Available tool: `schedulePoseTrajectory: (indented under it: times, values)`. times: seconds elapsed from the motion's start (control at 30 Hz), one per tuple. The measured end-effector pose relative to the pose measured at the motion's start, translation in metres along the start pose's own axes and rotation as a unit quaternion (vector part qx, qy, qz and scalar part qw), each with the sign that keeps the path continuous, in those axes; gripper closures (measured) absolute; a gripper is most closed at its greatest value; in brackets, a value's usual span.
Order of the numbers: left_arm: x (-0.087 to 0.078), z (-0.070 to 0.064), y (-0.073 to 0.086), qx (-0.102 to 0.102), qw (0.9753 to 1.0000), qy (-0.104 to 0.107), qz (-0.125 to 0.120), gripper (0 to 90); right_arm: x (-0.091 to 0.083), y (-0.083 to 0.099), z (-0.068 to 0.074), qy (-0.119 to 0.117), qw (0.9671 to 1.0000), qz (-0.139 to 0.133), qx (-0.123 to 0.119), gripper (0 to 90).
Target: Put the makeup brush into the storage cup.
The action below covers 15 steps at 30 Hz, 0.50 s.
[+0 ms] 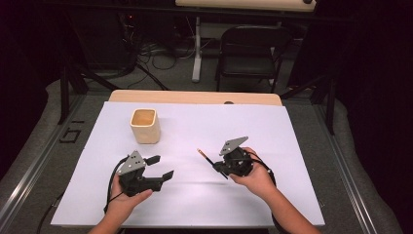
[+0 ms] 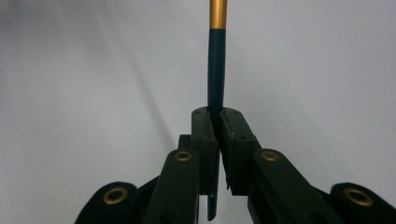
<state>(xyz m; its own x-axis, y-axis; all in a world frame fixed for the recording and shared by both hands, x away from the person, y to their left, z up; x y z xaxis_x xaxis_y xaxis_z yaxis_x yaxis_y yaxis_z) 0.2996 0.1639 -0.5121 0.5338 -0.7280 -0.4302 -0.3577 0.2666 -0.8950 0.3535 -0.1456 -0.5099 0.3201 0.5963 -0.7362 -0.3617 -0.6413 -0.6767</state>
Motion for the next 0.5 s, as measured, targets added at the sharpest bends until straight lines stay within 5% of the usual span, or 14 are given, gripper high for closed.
schedulePoseTrajectory:
  times: [0.5]
  values:
    - [0.023, -0.008, -0.006, -0.004, 0.9999, 0.012, 0.001, 25.9, 0.003, 0.005, 0.011, 0.0, 0.9972, -0.068, 0.03, 84.5]
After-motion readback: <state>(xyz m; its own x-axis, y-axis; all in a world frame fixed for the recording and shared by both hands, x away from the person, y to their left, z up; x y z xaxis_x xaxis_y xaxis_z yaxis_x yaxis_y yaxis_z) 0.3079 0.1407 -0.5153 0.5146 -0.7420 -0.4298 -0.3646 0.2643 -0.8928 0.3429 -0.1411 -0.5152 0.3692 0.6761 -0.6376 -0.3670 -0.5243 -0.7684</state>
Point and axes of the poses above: each handheld gripper's, and its own axes: x roughly forward along the jaws, y roughly out of its underside, z roughly to its left, the point moved 1 cm from there along x, roughly forward along the jaws, and after that the axes turned 1 degree about y, right-handed, at the moved point
